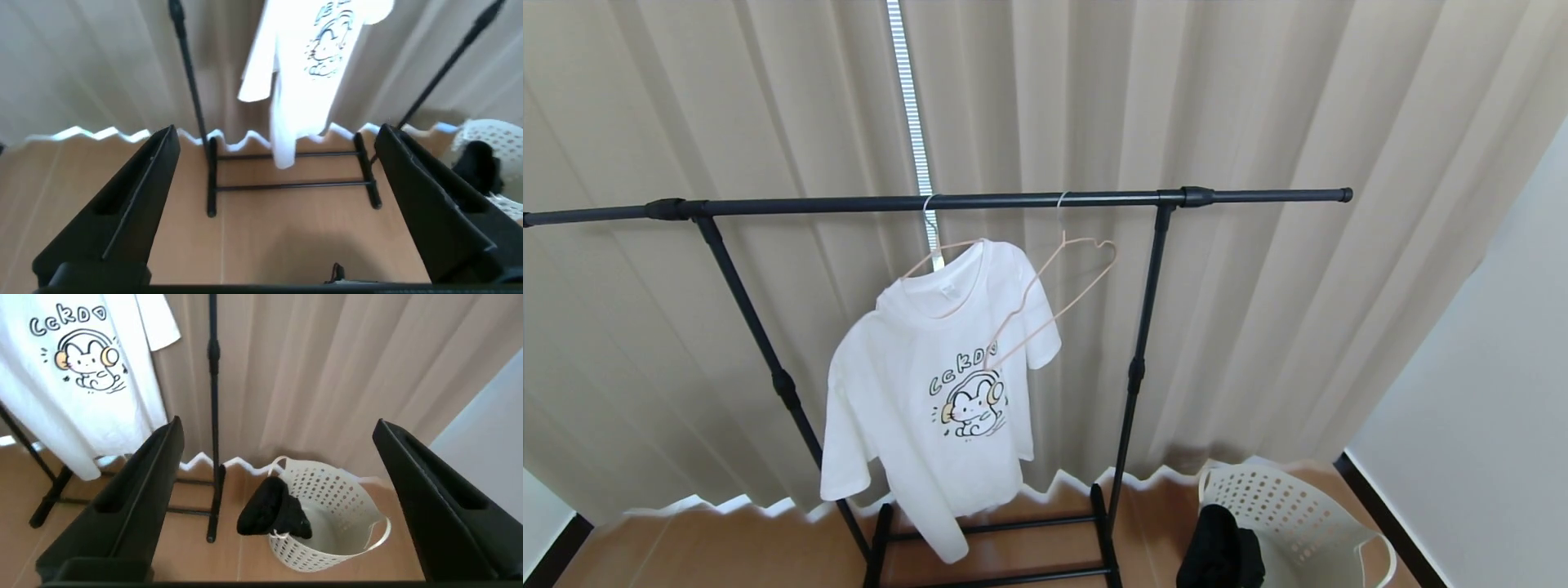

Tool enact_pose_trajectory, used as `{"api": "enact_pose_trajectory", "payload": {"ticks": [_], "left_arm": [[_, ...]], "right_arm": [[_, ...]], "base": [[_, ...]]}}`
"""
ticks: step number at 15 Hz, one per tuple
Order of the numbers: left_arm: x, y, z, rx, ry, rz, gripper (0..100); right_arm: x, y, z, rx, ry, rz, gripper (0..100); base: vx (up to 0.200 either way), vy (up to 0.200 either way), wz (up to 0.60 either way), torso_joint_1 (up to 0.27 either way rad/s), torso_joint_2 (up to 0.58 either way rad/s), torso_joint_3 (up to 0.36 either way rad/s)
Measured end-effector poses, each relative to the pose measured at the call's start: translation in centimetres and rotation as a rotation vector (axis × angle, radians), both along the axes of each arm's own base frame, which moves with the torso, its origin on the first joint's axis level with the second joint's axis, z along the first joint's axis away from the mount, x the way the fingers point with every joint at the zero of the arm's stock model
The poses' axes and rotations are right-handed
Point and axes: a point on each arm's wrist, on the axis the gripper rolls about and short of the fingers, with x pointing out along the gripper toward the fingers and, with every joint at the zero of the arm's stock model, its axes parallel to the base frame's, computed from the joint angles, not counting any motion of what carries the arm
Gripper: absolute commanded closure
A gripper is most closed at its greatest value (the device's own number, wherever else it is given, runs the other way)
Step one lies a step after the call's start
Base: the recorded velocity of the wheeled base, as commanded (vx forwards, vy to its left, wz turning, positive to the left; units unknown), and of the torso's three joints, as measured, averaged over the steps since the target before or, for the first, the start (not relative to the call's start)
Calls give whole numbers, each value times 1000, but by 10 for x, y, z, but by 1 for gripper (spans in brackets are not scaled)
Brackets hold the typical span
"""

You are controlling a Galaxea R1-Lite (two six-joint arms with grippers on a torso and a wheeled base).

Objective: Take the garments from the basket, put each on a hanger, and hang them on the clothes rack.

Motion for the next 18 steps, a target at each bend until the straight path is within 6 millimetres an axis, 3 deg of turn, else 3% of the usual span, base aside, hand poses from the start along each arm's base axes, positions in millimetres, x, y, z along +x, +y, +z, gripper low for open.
{"api": "enact_pose_trajectory", "payload": {"ticks": [2, 8, 18], "left_arm": [[-4, 0, 0, -5, -47, -34, 0], [-19, 2, -3, -16, -237, 126, 0], [-22, 3, -4, -24, -244, 159, 0]], "right_arm": [[-4, 0, 0, 6, -47, -58, 0], [-16, 2, -2, 10, -178, -133, 0], [-17, 3, -5, 44, -170, -77, 0]], "base": [[0, 0, 0, 0, 0, 0], [0, 0, 0, 0, 0, 0], [0, 0, 0, 0, 0, 0]]}}
